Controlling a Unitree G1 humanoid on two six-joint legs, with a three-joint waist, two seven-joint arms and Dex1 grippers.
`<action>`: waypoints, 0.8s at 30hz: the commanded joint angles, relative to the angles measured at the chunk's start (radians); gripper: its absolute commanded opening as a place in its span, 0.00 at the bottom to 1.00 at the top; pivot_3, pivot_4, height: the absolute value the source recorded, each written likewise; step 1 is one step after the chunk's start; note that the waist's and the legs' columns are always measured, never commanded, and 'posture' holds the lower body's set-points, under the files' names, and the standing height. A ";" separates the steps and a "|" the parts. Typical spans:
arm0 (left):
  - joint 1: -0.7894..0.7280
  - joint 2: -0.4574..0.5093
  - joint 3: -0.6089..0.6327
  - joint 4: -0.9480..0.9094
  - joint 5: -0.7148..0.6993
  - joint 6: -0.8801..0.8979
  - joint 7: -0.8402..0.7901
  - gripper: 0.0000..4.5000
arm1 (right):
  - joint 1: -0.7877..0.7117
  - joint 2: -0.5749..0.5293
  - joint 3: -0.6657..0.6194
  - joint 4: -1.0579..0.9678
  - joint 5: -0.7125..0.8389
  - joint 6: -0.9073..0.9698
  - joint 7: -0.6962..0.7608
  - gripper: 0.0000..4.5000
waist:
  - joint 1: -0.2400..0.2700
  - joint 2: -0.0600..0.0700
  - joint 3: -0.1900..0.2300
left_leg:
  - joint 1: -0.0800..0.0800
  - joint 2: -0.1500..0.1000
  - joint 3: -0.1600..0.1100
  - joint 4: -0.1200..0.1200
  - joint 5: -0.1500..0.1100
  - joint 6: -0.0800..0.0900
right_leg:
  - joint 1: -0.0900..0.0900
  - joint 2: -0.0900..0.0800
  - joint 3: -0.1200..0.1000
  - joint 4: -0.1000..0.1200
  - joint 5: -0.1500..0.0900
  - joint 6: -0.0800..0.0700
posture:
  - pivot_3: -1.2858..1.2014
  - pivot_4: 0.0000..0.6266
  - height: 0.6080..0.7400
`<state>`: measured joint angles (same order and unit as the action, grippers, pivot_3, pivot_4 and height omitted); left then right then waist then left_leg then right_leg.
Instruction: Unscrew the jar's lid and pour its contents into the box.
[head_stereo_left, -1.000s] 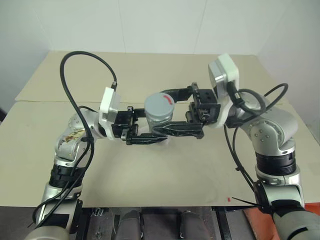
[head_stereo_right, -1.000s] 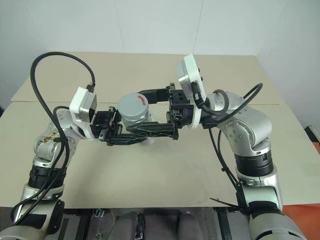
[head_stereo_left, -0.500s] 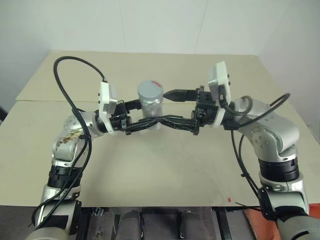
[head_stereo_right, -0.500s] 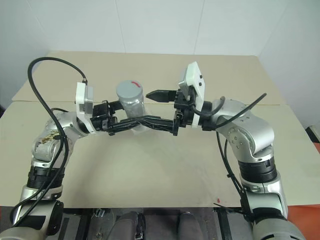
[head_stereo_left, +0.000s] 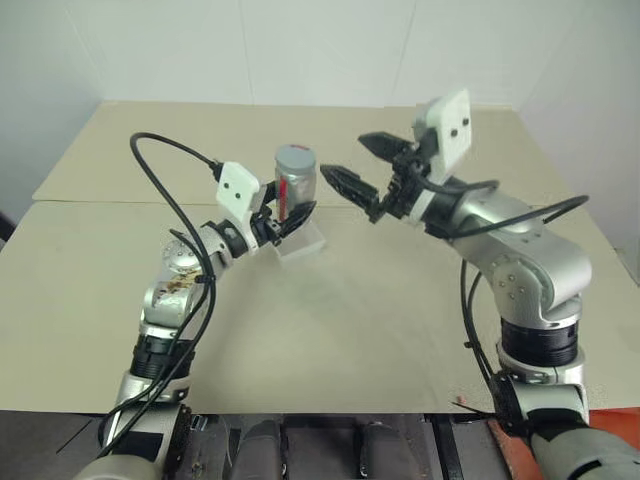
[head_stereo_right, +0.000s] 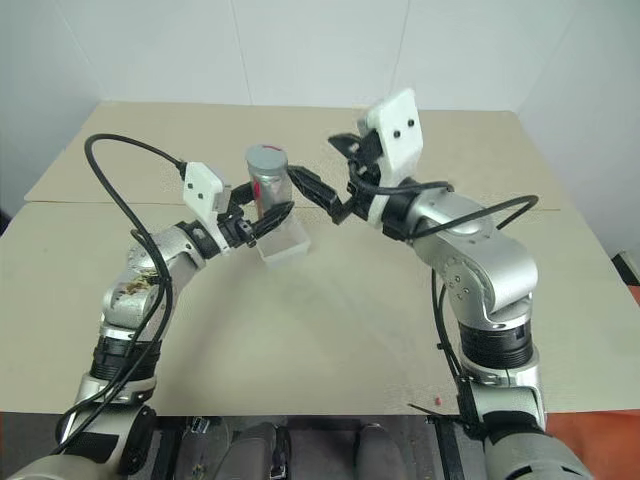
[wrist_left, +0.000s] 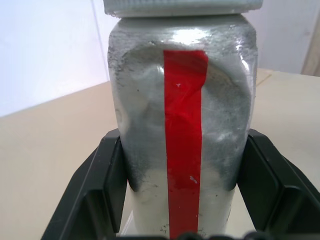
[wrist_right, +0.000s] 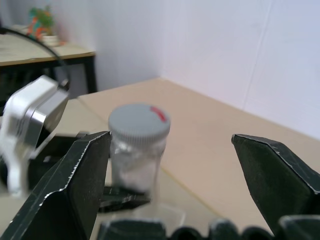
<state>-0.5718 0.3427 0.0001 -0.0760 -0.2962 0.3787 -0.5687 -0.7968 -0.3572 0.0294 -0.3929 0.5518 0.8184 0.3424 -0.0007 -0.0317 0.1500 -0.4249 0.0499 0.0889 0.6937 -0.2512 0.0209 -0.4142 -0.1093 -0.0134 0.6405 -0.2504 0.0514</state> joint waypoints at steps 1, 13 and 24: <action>-0.006 -0.014 -0.011 -0.063 0.011 0.005 0.032 0.61 | -0.041 0.032 0.026 -0.030 -0.031 0.013 -0.044 0.99 | 0.000 0.000 0.000 | 0.000 0.000 0.000 0.000 0.000 0.000 | 0.000 0.000 0.000 0.000 0.000 0.000 | 0.52 0.24 1.00; 0.013 -0.022 -0.021 -0.119 0.012 0.041 0.058 0.61 | -0.108 0.133 0.088 0.073 -0.142 0.004 -0.092 0.99 | -0.004 0.000 0.000 | 0.000 0.000 0.000 0.000 0.000 0.000 | 0.000 0.000 0.000 0.000 0.000 0.000 | 0.52 0.24 1.00; 0.022 -0.021 -0.020 -0.138 0.011 0.052 0.060 0.61 | -0.127 0.167 0.102 0.121 -0.194 0.000 -0.081 0.99 | -0.011 0.000 0.000 | -0.002 0.000 0.000 0.000 0.000 -0.001 | -0.003 0.000 0.000 0.001 0.000 0.000 | 0.52 0.24 1.00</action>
<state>-0.5425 0.3231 -0.0227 -0.1688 -0.2786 0.4363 -0.5144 -0.8921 -0.1940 0.1426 -0.2462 0.3680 0.8368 0.2582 -0.0119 -0.0317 0.1500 -0.4268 0.0499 0.0890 0.6934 -0.2508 0.0203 -0.4177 -0.1093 -0.0129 0.6417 -0.2504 0.0513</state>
